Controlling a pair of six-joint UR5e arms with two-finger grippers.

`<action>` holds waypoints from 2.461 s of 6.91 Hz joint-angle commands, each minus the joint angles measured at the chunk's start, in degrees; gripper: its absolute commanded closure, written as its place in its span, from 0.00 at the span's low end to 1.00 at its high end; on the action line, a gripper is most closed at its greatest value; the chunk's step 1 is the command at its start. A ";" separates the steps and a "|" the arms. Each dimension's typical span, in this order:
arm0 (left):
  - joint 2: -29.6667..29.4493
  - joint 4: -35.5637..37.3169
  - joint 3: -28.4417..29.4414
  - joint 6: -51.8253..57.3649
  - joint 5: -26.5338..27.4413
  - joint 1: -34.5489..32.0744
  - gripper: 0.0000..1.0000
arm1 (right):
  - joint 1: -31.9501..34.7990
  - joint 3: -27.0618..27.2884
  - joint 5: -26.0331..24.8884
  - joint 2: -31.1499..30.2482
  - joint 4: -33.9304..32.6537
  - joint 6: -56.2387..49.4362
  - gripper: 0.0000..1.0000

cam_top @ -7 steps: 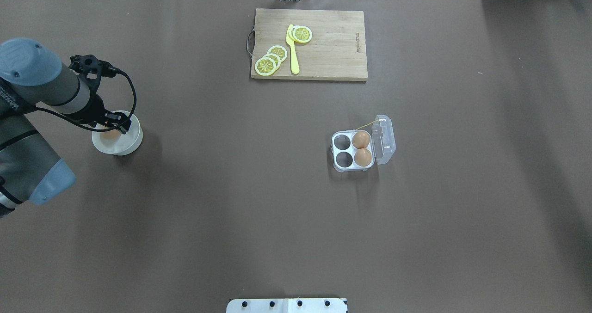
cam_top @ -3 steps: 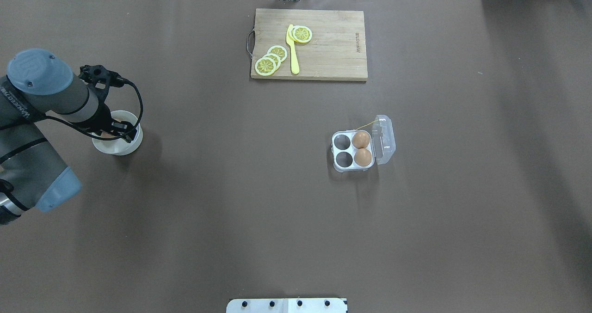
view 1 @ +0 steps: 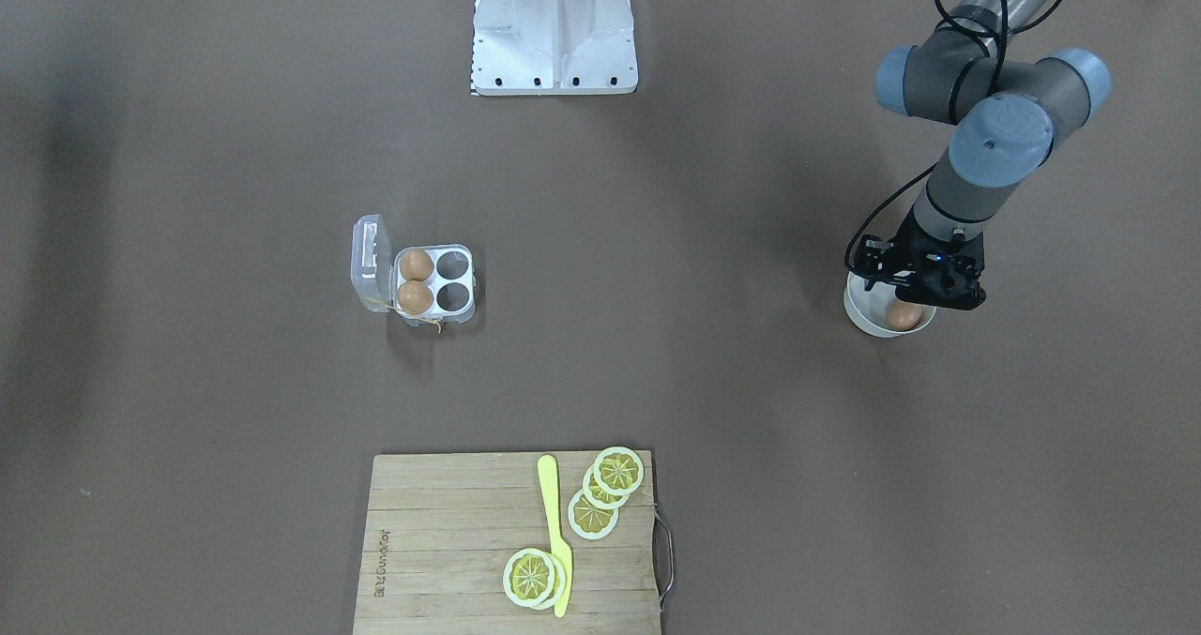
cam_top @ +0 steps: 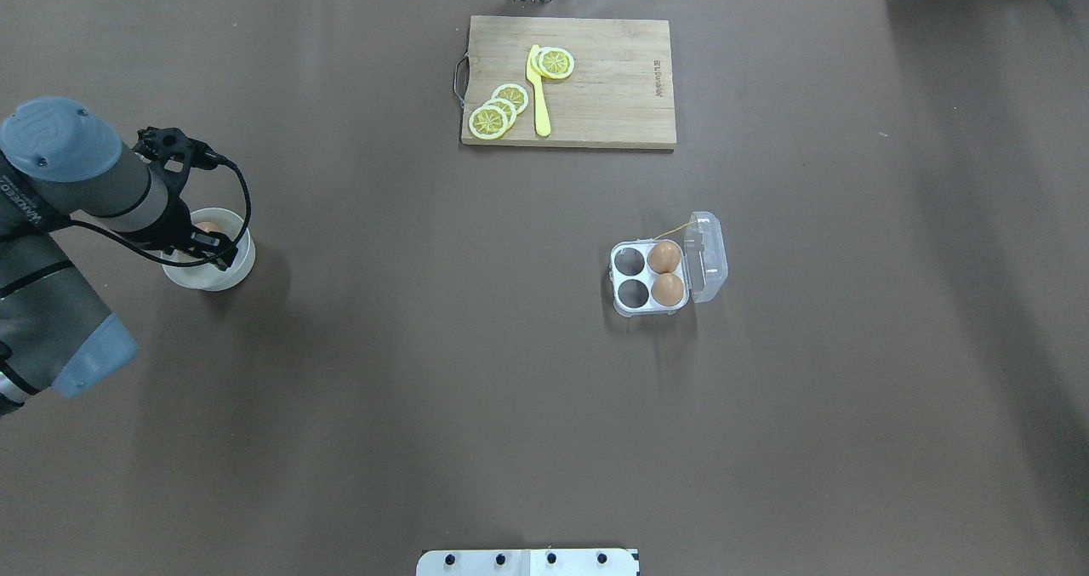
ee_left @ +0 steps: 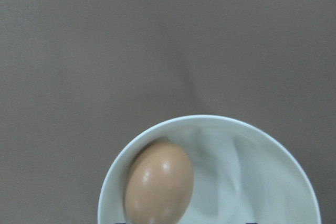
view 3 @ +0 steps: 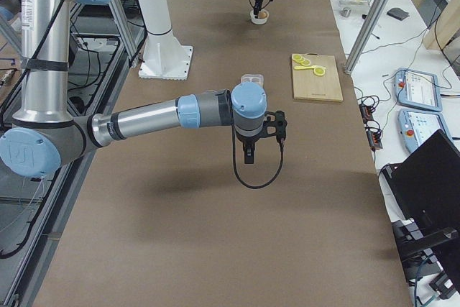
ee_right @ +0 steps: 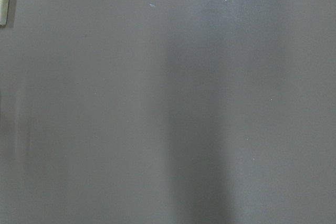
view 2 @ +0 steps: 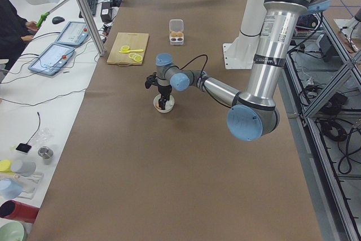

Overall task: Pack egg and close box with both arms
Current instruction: 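Lower the left gripper into the bowl and close on the brown egg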

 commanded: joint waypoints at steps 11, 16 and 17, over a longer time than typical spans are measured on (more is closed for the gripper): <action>-1.72 -0.20 2.46 1.13 -0.09 -0.26 0.19 | 0.00 -0.23 0.01 0.24 0.06 -0.07 0.00; -2.69 -0.20 3.51 1.13 0.00 -0.43 0.19 | 0.00 -0.76 -0.08 0.95 -0.03 -0.07 0.00; -2.95 -0.20 3.78 1.13 0.35 -0.69 0.19 | 0.00 -0.67 -0.08 0.95 -0.03 -0.07 0.00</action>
